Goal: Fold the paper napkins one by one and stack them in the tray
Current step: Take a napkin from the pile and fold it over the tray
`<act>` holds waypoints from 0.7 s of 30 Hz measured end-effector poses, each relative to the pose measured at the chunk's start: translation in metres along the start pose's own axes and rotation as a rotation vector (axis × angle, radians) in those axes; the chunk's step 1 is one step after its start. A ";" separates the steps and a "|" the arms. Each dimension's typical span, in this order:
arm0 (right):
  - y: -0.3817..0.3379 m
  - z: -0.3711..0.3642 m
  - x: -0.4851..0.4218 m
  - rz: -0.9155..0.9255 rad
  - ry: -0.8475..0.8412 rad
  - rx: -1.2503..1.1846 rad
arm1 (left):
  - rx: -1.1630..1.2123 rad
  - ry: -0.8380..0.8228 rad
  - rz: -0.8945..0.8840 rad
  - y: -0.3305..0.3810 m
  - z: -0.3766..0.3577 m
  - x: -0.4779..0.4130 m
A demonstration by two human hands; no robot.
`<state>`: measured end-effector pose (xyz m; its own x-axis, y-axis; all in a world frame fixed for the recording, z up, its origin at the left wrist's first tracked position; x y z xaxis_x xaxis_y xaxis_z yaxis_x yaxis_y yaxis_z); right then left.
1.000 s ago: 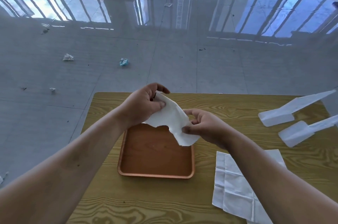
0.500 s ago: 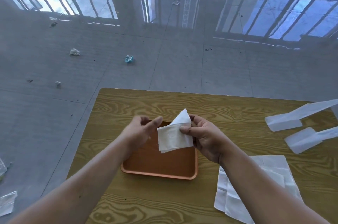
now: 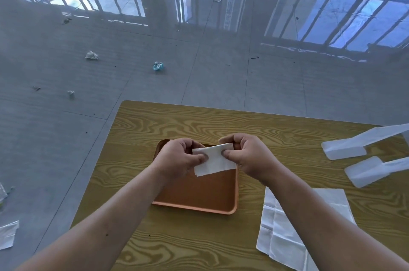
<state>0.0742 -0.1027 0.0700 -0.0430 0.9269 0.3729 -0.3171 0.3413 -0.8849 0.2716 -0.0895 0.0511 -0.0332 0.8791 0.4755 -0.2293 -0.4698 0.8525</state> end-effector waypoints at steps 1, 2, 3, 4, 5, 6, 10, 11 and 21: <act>-0.004 0.002 -0.001 0.031 0.027 0.070 | -0.090 0.041 -0.052 0.004 0.003 -0.001; -0.006 0.004 -0.002 0.060 0.049 0.140 | -0.169 0.076 -0.107 0.009 0.004 -0.002; -0.008 0.004 -0.004 0.084 0.066 0.202 | -0.249 0.115 -0.172 0.014 0.006 -0.003; -0.010 0.005 -0.005 0.112 0.082 0.266 | -0.336 0.153 -0.247 0.021 0.008 -0.004; -0.012 0.006 -0.006 0.135 0.097 0.320 | -0.393 0.176 -0.312 0.027 0.010 -0.004; -0.014 0.009 -0.007 0.140 0.099 0.324 | -0.400 0.170 -0.342 0.032 0.011 -0.005; -0.009 0.002 -0.010 -0.039 -0.078 -0.228 | -0.046 -0.049 -0.110 0.020 0.004 -0.011; -0.009 0.000 -0.011 -0.069 -0.081 -0.341 | -0.005 -0.069 -0.081 0.018 0.002 -0.012; 0.029 -0.033 -0.001 -0.335 -0.102 -0.598 | 0.349 -0.051 0.139 -0.011 -0.011 -0.013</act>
<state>0.0958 -0.0889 0.0346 -0.1325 0.7474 0.6511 0.2468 0.6610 -0.7086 0.2640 -0.0952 0.0331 0.0096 0.8042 0.5943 0.1197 -0.5910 0.7977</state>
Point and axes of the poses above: each hand's wrist, its own x-axis away from the middle knuckle, its own z-axis out of the back of the hand, y = z × x, the point moved 8 cm from there along -x, towards the middle knuckle, and after that the axes turned 8 degrees about y, right-handed, at the moved point
